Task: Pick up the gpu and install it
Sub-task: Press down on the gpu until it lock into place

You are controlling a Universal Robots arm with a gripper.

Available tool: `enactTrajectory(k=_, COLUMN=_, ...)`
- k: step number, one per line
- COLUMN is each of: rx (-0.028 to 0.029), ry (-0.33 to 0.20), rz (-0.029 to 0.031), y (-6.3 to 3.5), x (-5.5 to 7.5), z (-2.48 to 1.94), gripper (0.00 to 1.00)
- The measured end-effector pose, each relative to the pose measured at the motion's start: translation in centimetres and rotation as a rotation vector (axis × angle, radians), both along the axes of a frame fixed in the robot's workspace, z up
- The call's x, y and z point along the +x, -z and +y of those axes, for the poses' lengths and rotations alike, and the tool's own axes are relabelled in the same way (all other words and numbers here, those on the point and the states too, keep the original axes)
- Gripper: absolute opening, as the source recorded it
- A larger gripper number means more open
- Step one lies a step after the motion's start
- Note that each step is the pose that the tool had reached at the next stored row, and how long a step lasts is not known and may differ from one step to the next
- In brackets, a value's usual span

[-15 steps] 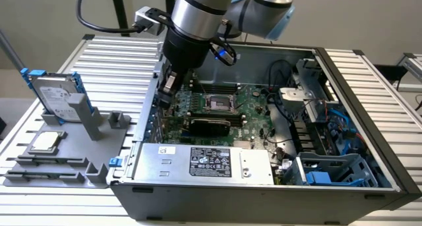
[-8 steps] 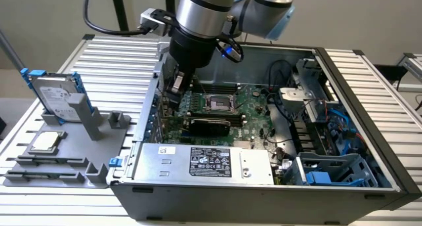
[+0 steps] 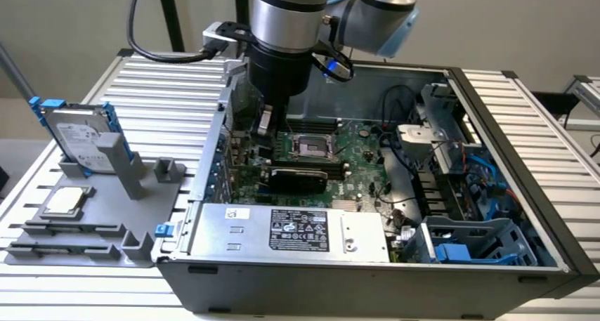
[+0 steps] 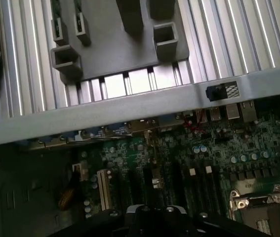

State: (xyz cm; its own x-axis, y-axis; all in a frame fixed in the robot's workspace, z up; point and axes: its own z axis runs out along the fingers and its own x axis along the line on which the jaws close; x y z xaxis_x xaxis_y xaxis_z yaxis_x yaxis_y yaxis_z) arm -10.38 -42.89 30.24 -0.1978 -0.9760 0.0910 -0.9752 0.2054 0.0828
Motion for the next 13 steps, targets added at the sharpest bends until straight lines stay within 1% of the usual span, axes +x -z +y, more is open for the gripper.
enactTrajectory(k=3, rx=0.0002, ry=-0.009, rz=-0.0537, y=0.0, x=0.06, z=0.0, gripper=0.11)
enactTrajectory(k=4, rx=0.0005, ry=-0.012, rz=-0.0707, y=0.0, x=0.09, z=-0.01, gripper=0.11)
enactTrajectory(k=5, rx=0.0009, ry=-0.014, rz=-0.0831, y=0.0, x=0.13, z=-0.01, gripper=0.11)
enactTrajectory(k=6, rx=0.0015, ry=-0.016, rz=-0.0908, y=-0.02, x=0.19, z=-0.01, gripper=0.11)
enactTrajectory(k=7, rx=0.0025, ry=-0.018, rz=-0.0934, y=-0.1, x=0.26, z=-0.01, gripper=0.11)
enactTrajectory(k=9, rx=0.0037, ry=-0.019, rz=-0.0932, y=-0.18, x=0.27, z=-0.01, gripper=0.11)
enactTrajectory(k=13, rx=0.0035, ry=-0.019, rz=-0.093, y=-0.19, x=0.28, z=-0.01, gripper=0.11)
